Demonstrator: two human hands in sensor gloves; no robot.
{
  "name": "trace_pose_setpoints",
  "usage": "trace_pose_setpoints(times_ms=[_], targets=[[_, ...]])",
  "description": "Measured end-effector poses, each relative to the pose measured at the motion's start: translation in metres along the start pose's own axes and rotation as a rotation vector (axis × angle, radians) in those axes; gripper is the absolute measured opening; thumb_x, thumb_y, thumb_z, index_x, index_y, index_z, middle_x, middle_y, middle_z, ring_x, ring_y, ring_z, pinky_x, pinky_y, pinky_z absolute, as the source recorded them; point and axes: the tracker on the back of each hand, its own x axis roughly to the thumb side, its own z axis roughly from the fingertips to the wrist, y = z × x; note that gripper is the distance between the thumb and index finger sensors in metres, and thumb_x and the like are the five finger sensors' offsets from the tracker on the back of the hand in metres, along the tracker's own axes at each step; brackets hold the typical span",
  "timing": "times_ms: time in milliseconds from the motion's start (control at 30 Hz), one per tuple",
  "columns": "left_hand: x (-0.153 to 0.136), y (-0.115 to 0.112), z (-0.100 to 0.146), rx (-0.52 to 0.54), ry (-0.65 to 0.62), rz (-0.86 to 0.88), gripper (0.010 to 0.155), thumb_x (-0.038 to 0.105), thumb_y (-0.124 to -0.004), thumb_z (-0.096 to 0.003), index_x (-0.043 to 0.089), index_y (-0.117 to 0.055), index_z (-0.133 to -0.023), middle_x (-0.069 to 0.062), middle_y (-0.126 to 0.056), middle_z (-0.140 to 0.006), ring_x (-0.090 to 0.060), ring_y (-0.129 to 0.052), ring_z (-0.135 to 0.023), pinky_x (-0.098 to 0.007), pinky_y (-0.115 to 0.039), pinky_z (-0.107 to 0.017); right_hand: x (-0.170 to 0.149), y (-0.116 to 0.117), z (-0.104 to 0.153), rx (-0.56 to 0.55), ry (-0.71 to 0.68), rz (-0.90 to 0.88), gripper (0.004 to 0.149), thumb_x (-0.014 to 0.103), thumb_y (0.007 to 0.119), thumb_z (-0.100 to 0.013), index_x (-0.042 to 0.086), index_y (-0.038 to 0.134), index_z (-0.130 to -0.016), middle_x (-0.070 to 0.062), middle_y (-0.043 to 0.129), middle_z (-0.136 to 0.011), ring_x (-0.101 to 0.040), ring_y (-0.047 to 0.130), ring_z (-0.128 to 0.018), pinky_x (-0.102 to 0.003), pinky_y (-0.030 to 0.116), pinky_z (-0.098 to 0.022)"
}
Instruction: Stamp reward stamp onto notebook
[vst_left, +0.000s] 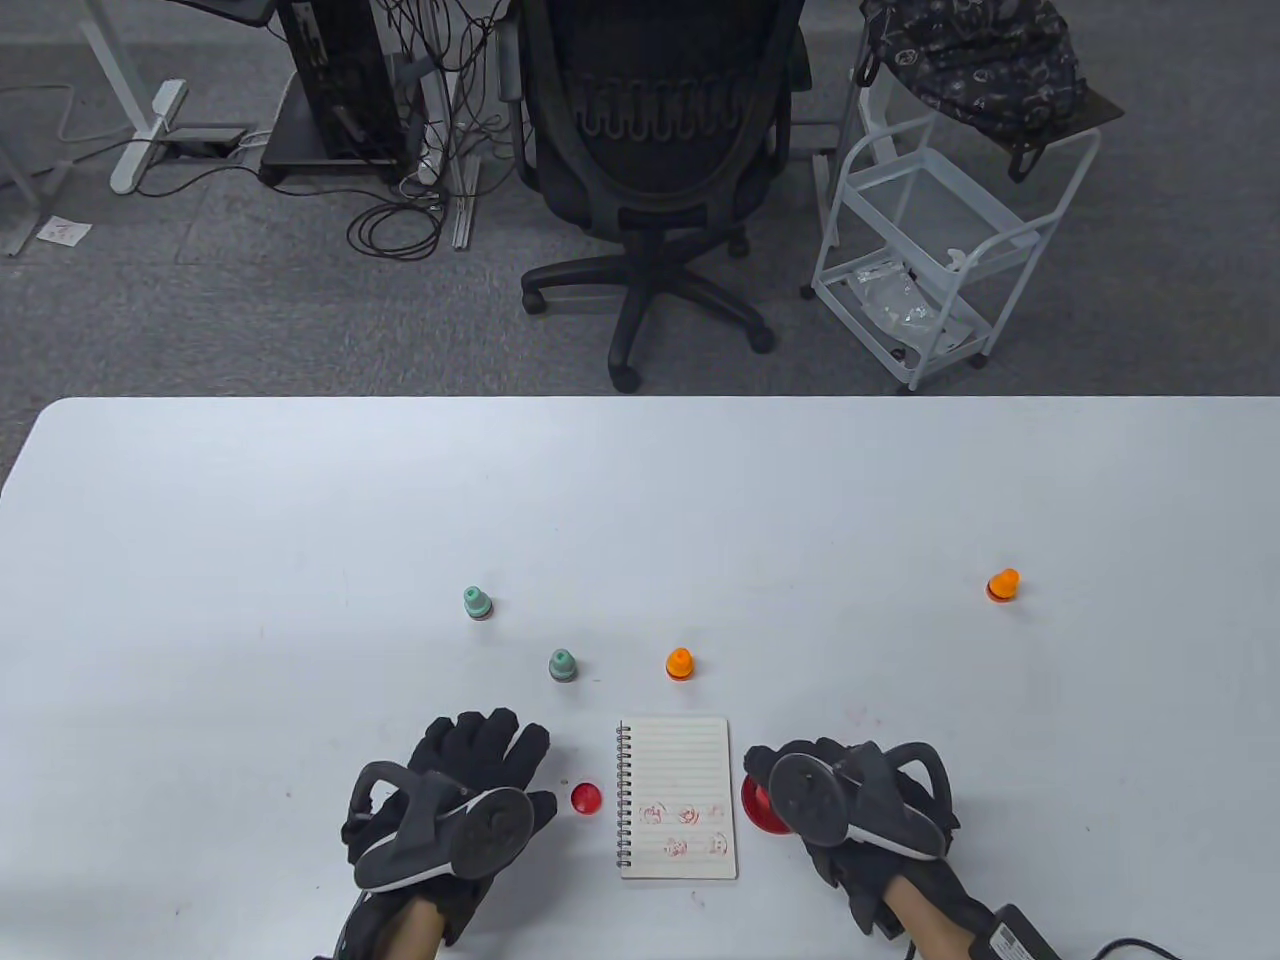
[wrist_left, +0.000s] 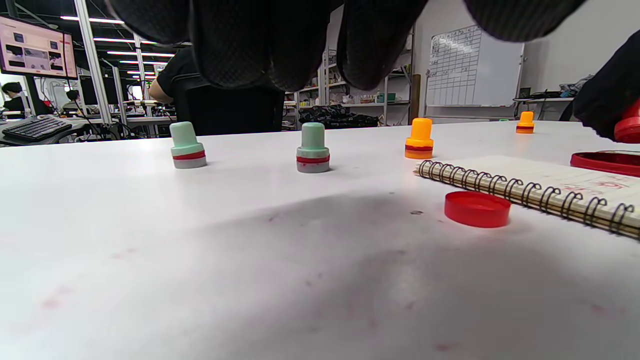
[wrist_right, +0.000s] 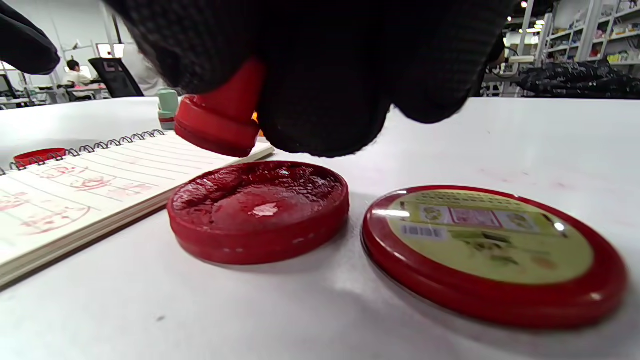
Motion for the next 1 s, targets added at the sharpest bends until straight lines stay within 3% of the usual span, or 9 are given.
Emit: trace_pose_setpoints(times_ms=[400, 700, 1000], targets=[[0.003, 0.013, 0.006, 0.049, -0.012, -0.015, 0.068, 0.055, -0.067, -0.0526, 0.016, -0.071, -0.109, -0.02, -0.066, -0.112, -0.053, -0.069, -0.095, -0.068, -0.056, -0.069, 0.023, -0.023, 0.001, -0.148, -0.035, 0.081, 0.05, 0.035, 0.079, -0.037, 0.029, 0.077, -0.086, 0.0, 0.091, -0.08, -0.013, 0.1, -0.053, -0.031, 0.087, -0.041], [0.004, 0.014, 0.006, 0.051, -0.022, -0.017, 0.068, 0.054, -0.067, -0.0526, 0.016, -0.071, -0.109, -0.019, -0.067, -0.112, -0.053, -0.07, -0.095, -0.068, -0.057, -0.069, 0.053, -0.034, -0.039, -0.127, -0.063, 0.113, 0.05, 0.034, 0.079, -0.036, 0.03, 0.076, -0.086, 0.0, 0.091, -0.081, -0.013, 0.099, -0.053, -0.031, 0.087, -0.042], [0.003, 0.014, 0.006, 0.05, -0.015, -0.018, 0.068, 0.054, -0.067, -0.0526, 0.016, -0.071, -0.108, -0.019, -0.067, -0.111, -0.053, -0.07, -0.094, -0.068, -0.057, -0.069, 0.08, -0.027, -0.073, -0.087, -0.073, 0.171, 0.051, 0.035, 0.079, -0.036, 0.031, 0.074, -0.087, 0.002, 0.089, -0.082, -0.013, 0.098, -0.054, -0.031, 0.086, -0.043]])
